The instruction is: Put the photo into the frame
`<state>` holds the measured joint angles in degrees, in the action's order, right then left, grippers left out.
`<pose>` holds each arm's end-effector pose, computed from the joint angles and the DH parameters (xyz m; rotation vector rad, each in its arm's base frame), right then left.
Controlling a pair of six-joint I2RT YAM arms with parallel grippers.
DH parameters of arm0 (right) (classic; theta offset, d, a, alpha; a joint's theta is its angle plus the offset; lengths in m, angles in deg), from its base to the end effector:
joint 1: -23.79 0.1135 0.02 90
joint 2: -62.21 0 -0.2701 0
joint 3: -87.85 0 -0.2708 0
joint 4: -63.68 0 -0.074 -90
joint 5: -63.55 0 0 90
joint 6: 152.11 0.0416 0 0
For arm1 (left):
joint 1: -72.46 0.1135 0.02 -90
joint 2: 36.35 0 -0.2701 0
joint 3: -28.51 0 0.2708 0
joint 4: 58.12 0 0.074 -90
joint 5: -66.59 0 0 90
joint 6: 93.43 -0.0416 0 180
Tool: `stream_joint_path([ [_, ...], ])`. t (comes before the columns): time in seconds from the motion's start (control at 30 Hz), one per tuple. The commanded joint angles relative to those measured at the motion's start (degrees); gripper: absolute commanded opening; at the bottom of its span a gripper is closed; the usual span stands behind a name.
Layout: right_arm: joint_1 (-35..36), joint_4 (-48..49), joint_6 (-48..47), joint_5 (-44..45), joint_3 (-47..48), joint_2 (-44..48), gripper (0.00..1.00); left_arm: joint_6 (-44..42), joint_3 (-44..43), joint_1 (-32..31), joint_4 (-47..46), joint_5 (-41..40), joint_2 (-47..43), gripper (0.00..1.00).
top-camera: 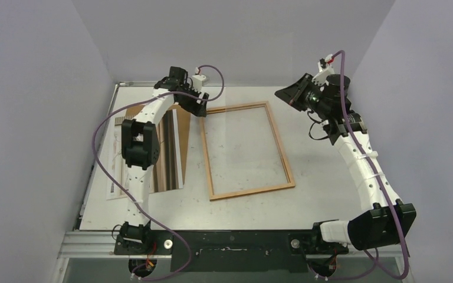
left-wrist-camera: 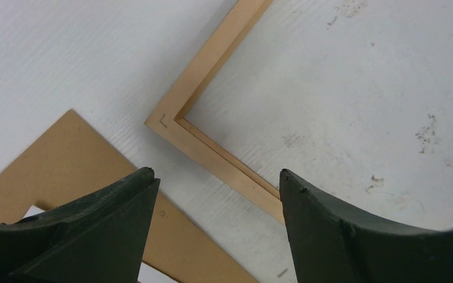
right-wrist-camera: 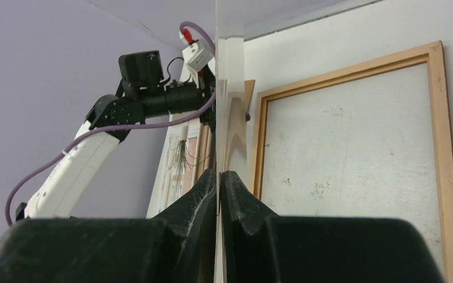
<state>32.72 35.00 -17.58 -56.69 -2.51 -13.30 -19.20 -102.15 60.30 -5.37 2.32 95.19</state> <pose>0.3143 0.0706 0.4135 0.2028 1.9315 1.1202 0.5202 -0.1306 0.2217 0.7682 2.3289 -0.5329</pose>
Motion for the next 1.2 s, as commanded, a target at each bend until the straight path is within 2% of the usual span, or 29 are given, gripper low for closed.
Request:
stream_joint_path([
  [0.0,-0.33,-3.45,-1.18,2.17,0.26,2.81,0.05,-8.11,-12.65,-1.33,7.63,-1.02,4.27,0.75],
  [0.23,-0.87,-9.12,-1.88,5.18,-2.12,5.93,0.05,-11.06,-15.89,-3.38,4.06,-1.84,8.09,0.78],
  [0.5,-1.81,-17.09,-2.9,9.7,-1.03,7.61,0.05,-12.78,-20.77,-3.66,5.08,-1.18,14.22,0.77],
  [0.83,-1.79,-14.83,-1.14,7.24,-2.28,8.06,0.05,-12.75,-26.6,-3.64,7.09,-3.52,20.23,0.8],
  [0.97,-1.81,-13.74,-0.39,5.74,-2.13,7.51,0.05,-11.07,-25.47,-3.06,6.68,-4.59,19.83,0.76],
  [1.17,-1.8,-13.73,-0.3,4.83,-1.33,7.56,0.05,-9.54,-24.35,-2.47,10.59,-5.5,19.86,0.53],
])
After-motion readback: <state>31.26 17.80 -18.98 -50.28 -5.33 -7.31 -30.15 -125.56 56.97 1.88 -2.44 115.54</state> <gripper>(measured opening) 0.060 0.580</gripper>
